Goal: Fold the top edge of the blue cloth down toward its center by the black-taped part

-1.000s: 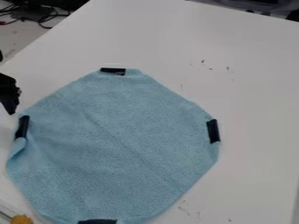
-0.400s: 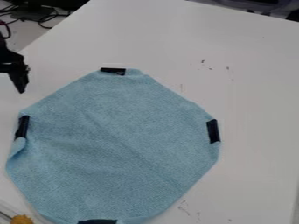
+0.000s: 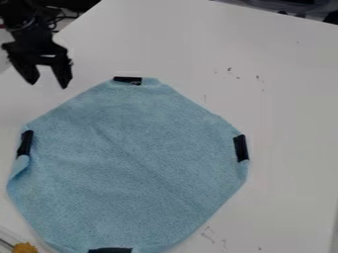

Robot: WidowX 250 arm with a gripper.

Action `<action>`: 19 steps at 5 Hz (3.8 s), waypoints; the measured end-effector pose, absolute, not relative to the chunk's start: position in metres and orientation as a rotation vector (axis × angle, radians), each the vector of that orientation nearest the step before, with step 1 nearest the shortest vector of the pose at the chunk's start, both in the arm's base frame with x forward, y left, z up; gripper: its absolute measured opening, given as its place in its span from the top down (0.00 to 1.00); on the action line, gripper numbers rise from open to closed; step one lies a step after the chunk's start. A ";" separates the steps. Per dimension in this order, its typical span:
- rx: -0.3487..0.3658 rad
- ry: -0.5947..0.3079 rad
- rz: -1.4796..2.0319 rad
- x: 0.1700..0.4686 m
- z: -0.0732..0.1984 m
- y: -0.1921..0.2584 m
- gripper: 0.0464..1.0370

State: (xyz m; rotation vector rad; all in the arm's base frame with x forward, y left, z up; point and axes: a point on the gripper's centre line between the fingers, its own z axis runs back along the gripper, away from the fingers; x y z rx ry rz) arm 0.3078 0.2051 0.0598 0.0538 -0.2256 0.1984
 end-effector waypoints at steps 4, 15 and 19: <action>0.098 -0.197 -0.015 0.396 0.045 0.172 0.04; -0.010 -0.175 -0.103 0.412 0.010 0.155 0.70; 0.072 -0.327 -0.172 0.393 0.059 0.141 0.94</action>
